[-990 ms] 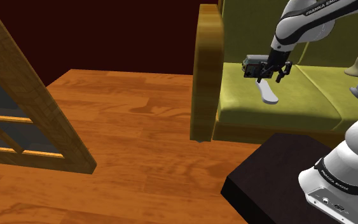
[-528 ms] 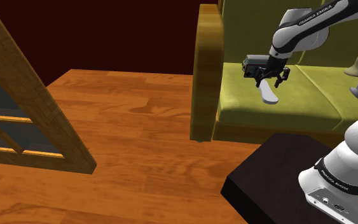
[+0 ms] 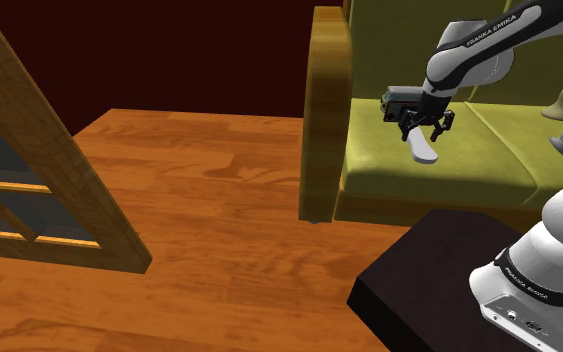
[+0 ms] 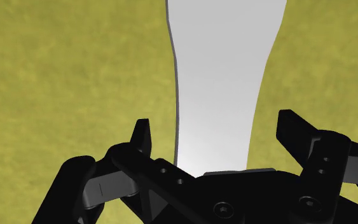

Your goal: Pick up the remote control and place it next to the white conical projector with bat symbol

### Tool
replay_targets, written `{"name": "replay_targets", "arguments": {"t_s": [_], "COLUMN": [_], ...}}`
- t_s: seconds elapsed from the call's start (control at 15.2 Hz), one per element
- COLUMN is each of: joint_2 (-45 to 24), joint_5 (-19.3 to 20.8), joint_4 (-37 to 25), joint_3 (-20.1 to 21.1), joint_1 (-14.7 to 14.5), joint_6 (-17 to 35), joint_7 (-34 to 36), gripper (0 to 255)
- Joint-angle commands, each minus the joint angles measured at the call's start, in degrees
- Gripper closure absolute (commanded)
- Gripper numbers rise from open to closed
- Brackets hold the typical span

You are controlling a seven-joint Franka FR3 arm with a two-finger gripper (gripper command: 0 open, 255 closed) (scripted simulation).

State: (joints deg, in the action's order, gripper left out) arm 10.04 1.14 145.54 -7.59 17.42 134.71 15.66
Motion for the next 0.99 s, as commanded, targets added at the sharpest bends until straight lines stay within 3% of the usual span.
{"name": "replay_targets", "arguments": {"t_s": [0.0, 0.07, 0.66, 0.92], "joint_2": [0.0, 0.0, 0.0, 2.2], "joint_5": [0.0, 0.0, 0.0, 0.3], "joint_4": [0.0, 0.0, 0.0, -1.3], "joint_3": [0.0, 0.0, 0.0, 0.1], "joint_1": [0.0, 0.0, 0.0, 0.1], "joint_6": [0.0, 0.0, 0.0, -3.5], "joint_7": [0.0, 0.0, 0.0, 0.3], "gripper": [0, 255, 255, 255]}}
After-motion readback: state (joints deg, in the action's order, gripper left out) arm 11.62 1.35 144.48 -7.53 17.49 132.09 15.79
